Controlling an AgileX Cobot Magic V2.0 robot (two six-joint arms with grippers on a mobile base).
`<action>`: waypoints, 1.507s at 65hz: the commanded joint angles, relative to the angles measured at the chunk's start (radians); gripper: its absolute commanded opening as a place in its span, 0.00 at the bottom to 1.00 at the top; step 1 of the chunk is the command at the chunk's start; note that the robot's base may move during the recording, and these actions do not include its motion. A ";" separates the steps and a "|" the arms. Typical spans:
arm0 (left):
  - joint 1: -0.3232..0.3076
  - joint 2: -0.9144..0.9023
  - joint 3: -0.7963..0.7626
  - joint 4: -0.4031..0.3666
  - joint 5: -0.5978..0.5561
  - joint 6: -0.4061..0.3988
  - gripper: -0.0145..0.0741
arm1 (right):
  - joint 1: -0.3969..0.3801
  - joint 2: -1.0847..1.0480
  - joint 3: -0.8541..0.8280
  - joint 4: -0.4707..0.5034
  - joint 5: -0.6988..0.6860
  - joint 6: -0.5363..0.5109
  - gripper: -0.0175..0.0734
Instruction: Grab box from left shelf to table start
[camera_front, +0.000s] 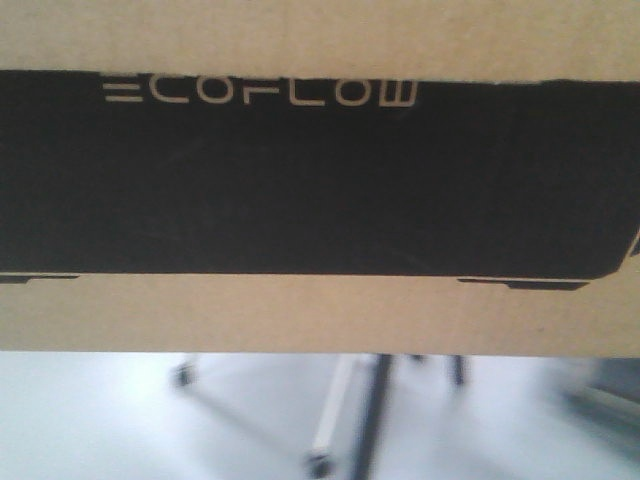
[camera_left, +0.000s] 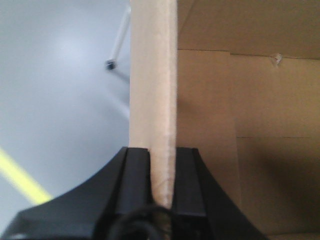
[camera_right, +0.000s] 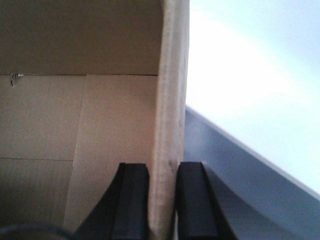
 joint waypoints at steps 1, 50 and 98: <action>-0.003 -0.022 -0.041 0.110 -0.064 -0.011 0.05 | -0.011 -0.004 -0.034 -0.127 -0.083 -0.005 0.27; -0.003 -0.022 -0.041 0.110 -0.064 -0.011 0.05 | -0.011 -0.005 -0.034 -0.127 -0.083 -0.005 0.27; -0.003 -0.022 -0.041 0.110 -0.064 -0.011 0.05 | -0.011 -0.005 -0.034 -0.127 -0.083 -0.005 0.27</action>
